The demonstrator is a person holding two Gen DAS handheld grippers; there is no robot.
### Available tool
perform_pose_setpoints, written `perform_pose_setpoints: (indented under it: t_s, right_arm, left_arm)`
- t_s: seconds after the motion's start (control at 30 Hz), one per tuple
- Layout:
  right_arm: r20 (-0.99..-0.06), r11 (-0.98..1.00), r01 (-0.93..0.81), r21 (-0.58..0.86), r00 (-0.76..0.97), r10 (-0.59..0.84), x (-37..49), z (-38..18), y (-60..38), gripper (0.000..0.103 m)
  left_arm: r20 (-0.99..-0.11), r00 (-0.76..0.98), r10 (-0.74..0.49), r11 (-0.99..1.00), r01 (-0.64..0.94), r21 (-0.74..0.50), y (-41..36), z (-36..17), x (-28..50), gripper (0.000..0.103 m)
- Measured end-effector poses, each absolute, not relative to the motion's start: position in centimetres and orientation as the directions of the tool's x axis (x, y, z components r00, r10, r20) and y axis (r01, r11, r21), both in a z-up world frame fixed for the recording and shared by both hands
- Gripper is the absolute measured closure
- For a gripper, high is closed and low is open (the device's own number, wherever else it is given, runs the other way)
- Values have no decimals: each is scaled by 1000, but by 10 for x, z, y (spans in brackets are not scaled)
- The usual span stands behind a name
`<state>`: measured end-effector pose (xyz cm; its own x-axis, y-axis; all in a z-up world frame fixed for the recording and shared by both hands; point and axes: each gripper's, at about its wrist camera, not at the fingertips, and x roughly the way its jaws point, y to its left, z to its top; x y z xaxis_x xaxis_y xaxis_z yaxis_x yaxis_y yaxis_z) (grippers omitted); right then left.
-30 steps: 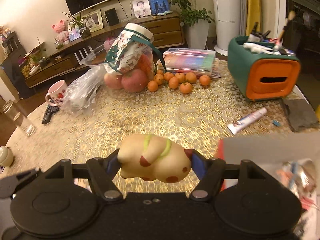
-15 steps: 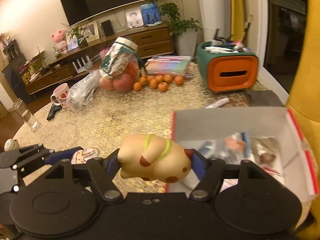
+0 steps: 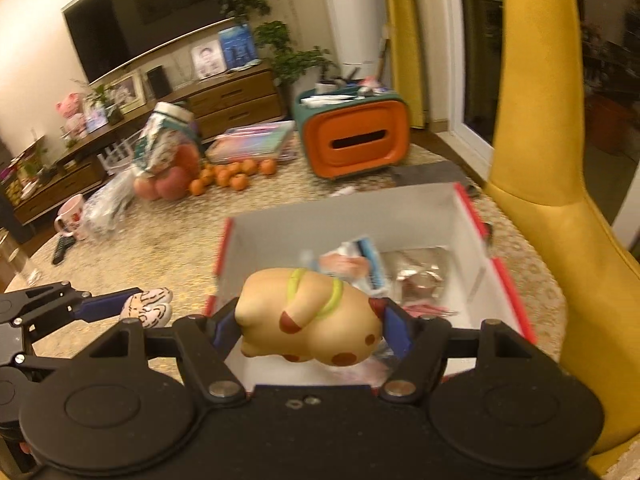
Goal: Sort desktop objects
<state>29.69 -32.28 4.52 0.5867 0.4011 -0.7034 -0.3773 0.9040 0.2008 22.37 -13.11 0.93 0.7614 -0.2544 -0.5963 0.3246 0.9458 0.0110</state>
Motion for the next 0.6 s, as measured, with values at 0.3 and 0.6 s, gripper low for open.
perform_pose_setpoints:
  t_s: [0.3, 0.6]
  right_arm:
    - [-738, 943, -295, 154, 600, 308, 325, 12, -344, 32]
    - [-763, 954, -283, 104, 592, 259, 348, -13, -345, 32]
  left_arm:
    - [-672, 705, -227, 940, 338, 37, -162, -17, 270, 56]
    - [-732, 657, -183, 939, 338, 69, -180, -37, 304, 56]
